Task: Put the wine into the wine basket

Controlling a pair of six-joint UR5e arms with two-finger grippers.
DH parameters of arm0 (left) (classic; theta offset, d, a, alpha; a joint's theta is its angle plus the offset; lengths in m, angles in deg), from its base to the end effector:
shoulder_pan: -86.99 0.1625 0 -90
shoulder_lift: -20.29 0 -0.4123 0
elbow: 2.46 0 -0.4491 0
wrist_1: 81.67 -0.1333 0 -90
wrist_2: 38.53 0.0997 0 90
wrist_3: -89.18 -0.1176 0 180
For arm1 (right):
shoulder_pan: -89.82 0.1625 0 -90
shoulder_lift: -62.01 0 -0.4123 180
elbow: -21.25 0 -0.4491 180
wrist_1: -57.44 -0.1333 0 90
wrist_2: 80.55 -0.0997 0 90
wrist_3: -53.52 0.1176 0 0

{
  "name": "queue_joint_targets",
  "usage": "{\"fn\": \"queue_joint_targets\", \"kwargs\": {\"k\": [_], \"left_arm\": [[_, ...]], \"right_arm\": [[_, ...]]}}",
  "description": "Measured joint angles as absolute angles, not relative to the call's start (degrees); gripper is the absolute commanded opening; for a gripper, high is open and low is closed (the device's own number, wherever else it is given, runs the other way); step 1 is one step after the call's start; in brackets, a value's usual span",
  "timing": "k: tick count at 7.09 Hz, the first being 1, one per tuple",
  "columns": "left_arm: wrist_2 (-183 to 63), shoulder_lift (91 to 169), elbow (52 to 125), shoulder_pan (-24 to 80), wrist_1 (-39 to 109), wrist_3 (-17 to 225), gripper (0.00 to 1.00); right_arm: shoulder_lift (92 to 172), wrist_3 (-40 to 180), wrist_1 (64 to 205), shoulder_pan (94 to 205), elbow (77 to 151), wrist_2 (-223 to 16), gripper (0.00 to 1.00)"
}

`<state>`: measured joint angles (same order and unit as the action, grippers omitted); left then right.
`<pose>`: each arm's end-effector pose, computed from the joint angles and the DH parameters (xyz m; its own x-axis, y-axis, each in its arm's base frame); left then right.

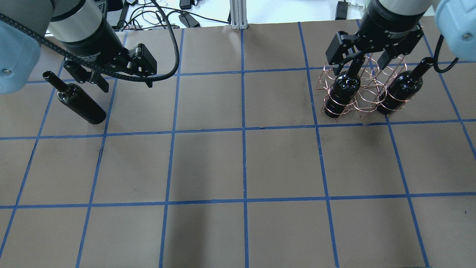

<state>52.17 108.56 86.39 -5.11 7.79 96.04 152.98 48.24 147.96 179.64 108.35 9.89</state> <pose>-0.1517 -0.5374 0.4857 -0.9965 -0.0835 -0.0050 -0.0830 0.9947 -0.0607 0.1307 -0.5499 0.4954 -0.9960 -0.0880 0.0147 -0.0889 0.9932 -0.0755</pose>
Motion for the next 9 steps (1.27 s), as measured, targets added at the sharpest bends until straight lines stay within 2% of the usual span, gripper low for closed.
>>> {"fn": "queue_joint_targets", "kwargs": {"k": [9], "left_arm": [[53.0, 108.35, 87.07, -4.09, 9.33, 96.03, 1.0]], "right_arm": [[152.98, 48.24, 147.96, 179.64, 108.35, 9.89, 0.99]]}}
